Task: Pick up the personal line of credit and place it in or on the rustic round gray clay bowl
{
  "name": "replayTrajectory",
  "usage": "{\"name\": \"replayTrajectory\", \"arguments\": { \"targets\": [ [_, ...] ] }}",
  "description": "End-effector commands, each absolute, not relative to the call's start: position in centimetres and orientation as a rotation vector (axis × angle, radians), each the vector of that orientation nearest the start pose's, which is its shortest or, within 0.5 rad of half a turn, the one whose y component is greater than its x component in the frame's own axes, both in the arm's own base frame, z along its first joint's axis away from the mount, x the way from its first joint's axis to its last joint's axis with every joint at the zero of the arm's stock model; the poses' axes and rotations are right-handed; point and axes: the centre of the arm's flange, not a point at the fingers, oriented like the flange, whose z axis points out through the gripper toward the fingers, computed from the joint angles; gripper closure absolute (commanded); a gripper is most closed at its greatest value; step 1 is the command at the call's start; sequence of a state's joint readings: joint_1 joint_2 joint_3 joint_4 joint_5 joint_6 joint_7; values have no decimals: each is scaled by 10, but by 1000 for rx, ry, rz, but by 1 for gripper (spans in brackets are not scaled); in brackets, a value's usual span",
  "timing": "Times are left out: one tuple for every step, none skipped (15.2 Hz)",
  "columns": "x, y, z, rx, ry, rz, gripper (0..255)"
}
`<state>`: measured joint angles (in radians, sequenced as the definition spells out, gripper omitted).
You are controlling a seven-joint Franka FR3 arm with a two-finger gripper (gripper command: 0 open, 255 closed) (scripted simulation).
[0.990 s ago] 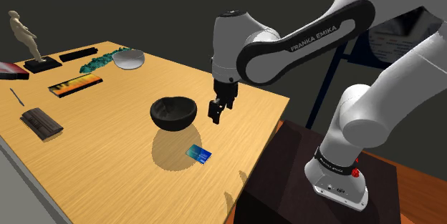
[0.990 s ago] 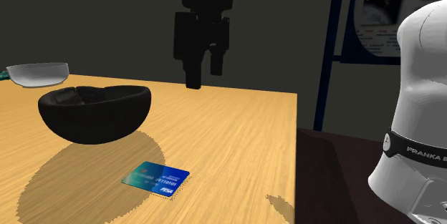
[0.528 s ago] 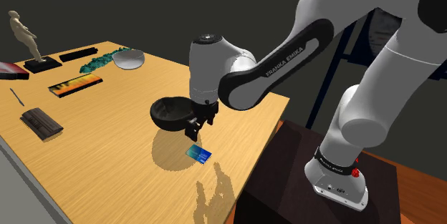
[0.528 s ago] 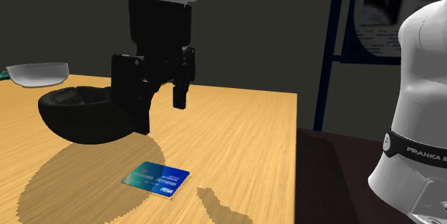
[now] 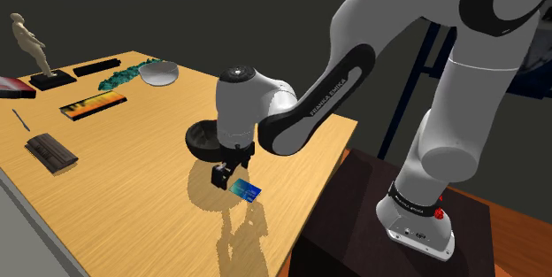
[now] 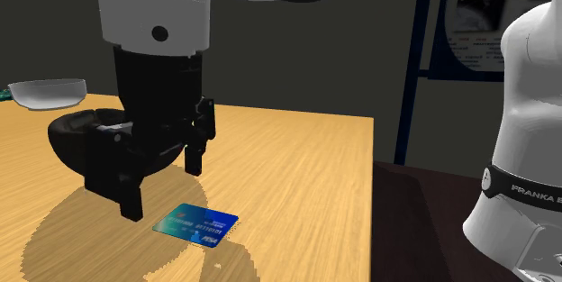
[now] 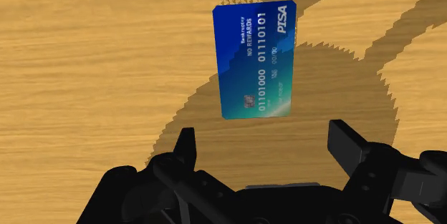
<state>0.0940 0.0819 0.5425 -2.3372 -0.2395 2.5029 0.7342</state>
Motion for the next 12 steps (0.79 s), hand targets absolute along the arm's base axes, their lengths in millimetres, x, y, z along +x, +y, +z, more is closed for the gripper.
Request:
{"name": "replayTrajectory", "arguments": {
  "targets": [
    [420, 311, 304, -3152, -133, -231, 0],
    [421, 311, 298, -3152, -133, -231, 0],
    [422, 311, 290, -3152, -133, -231, 0],
    [422, 311, 290, -3152, -133, -231, 0],
    [422, 311, 290, -3152, -133, -231, 0],
    [422, 311, 290, -3152, -133, -231, 0],
    [422, 311, 290, -3152, -133, -231, 0],
    [422, 311, 290, -3152, -133, -231, 0],
    [422, 311, 290, -3152, -133, -231, 0],
    [422, 311, 290, -3152, -133, -231, 0],
    [422, 311, 290, -3152, -133, -231, 0],
    [422, 311, 290, -3152, -133, -231, 255]
  ]
}}
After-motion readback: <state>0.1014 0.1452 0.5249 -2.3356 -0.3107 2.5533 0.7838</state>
